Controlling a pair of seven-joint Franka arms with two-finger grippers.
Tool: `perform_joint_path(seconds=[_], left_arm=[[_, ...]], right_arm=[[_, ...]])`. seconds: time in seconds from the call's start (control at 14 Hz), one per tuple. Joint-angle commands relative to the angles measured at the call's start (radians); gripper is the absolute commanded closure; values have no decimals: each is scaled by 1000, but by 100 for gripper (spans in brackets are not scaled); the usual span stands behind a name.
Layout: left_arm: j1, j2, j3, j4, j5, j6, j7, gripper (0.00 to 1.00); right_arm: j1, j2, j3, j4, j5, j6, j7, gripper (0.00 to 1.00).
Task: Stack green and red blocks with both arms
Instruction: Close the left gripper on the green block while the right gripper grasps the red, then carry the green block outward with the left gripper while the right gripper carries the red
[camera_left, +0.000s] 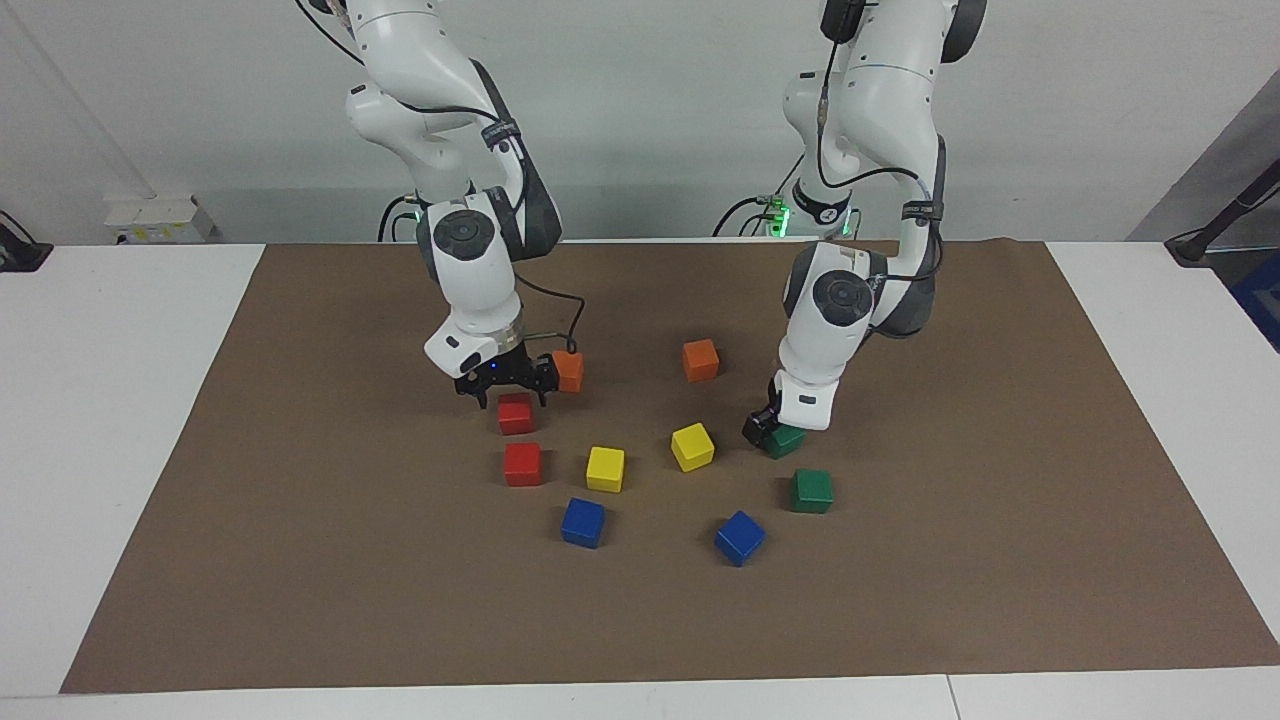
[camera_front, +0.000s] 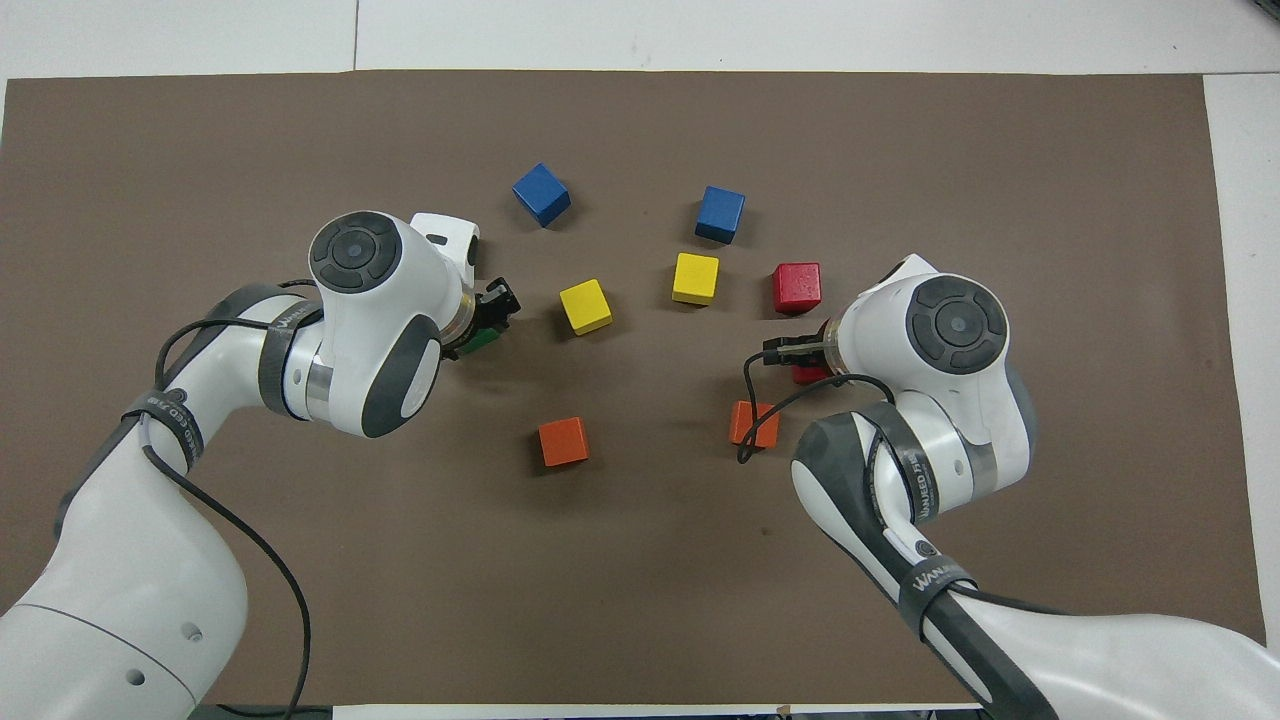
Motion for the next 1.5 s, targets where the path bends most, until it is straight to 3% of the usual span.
perform_joint_path(seconds=[0.0,0.36,0.43,0.64,0.79,0.93,1.07,1.21,1.43], left_arm=[[-10,-13,8,-25,17,17,-7,100],[-4,-16,8,-14,17,14,-2,100],[17,-29,8,-11,17,10,10,100],[111,-118,6,-7,14,-82,184,100],[206,-166,6,-7,11,-142,388,100],[296,-186,6,-17,11,-153,561,100],[393,-192,8,-34,11,-142,733,100],[488,-195,8,-56,11,-115,902,100],[554,-200,9,-135,11,5,970,100]], right_arm=[[-5,-20,-1,-46,7,41,-43,0],[-9,12,-1,-46,7,65,-42,0],[-9,14,-1,-46,7,65,-42,8],[-9,24,-1,-46,7,64,-42,46],[-9,26,-1,-32,7,40,-40,100],[-52,26,-6,81,-10,-95,-57,100],[-145,30,-4,218,-9,-229,-228,100],[-240,53,-3,264,-5,-219,-365,100],[-313,64,-4,231,-5,-128,-454,100]])
